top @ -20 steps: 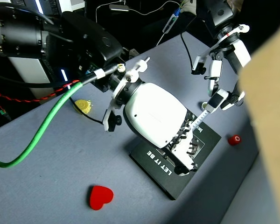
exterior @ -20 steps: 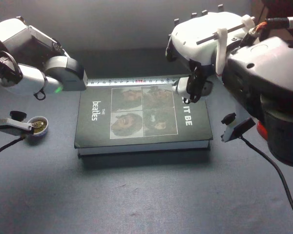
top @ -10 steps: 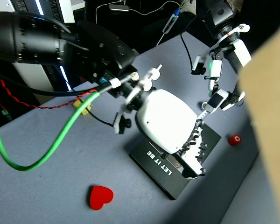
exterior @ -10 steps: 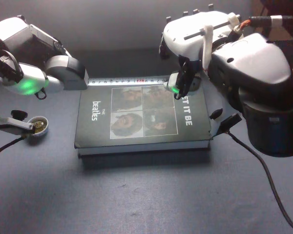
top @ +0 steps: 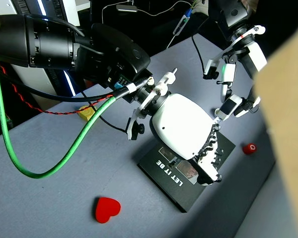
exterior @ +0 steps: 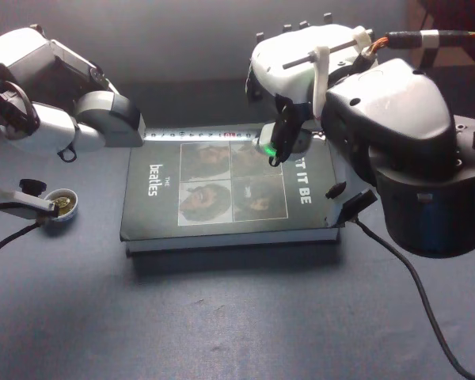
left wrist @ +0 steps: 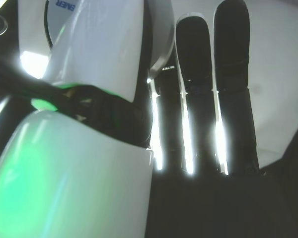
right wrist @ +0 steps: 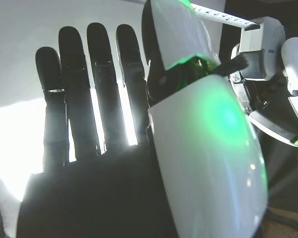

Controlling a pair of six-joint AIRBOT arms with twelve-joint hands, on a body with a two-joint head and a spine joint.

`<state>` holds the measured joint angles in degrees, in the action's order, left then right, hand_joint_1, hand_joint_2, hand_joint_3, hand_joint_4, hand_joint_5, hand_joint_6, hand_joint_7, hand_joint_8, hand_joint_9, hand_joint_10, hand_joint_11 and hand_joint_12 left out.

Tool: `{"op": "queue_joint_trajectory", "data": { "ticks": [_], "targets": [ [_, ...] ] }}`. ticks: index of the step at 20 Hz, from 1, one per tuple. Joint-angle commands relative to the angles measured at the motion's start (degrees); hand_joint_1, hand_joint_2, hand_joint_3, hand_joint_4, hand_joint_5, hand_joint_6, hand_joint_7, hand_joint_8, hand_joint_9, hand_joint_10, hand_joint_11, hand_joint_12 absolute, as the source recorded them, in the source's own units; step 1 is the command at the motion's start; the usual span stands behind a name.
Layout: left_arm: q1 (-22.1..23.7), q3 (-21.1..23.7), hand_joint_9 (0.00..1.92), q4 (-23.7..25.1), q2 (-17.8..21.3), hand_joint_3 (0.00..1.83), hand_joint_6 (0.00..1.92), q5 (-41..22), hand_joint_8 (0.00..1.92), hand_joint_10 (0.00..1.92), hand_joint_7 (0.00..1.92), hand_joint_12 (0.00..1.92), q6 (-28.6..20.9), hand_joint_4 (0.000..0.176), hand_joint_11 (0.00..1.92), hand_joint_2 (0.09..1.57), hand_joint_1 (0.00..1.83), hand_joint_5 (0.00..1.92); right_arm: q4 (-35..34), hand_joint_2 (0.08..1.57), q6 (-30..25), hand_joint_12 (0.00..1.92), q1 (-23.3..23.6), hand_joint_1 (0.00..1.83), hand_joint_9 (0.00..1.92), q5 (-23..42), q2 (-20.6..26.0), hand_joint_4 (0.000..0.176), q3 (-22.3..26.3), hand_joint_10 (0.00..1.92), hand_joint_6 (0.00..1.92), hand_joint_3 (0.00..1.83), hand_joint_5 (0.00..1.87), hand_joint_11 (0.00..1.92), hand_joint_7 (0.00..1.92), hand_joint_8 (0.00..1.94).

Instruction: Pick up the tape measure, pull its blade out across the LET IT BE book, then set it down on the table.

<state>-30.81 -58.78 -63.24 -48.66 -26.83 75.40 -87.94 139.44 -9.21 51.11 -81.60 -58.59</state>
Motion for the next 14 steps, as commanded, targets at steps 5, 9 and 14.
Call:
{"op": "queue_joint_trajectory", "data": {
  "ticks": [5,9,14],
  "targets": [
    [1.1,-0.2,0.91,1.8,0.6,0.00,0.56,-4.6,0.81,1.22,1.10,0.98,-0.5,0.000,0.88,1.07,1.39,1.13,3.9,1.10,-0.3,1.12,0.3,1.05,0.69,1.4,0.2,0.000,-0.4,0.00,0.00,0.00,0.71,0.24,0.75,0.00],
    [1.2,-0.3,0.92,1.7,0.6,0.00,0.60,-4.5,0.79,1.20,1.12,0.98,-0.5,0.000,0.88,1.07,1.39,1.11,3.6,1.10,-0.3,1.13,0.1,1.05,0.73,1.2,0.0,0.000,-0.9,0.02,0.02,0.00,0.77,0.28,0.79,0.02],
    [1.2,-0.3,0.91,0.7,0.7,0.00,0.60,-4.7,0.78,1.21,1.13,0.99,-0.4,0.000,0.89,1.07,1.39,1.11,3.6,1.10,-0.3,1.11,0.1,1.05,0.70,1.2,0.0,0.000,-1.2,0.00,0.01,0.00,0.75,0.23,0.77,0.00]
  ]
}}
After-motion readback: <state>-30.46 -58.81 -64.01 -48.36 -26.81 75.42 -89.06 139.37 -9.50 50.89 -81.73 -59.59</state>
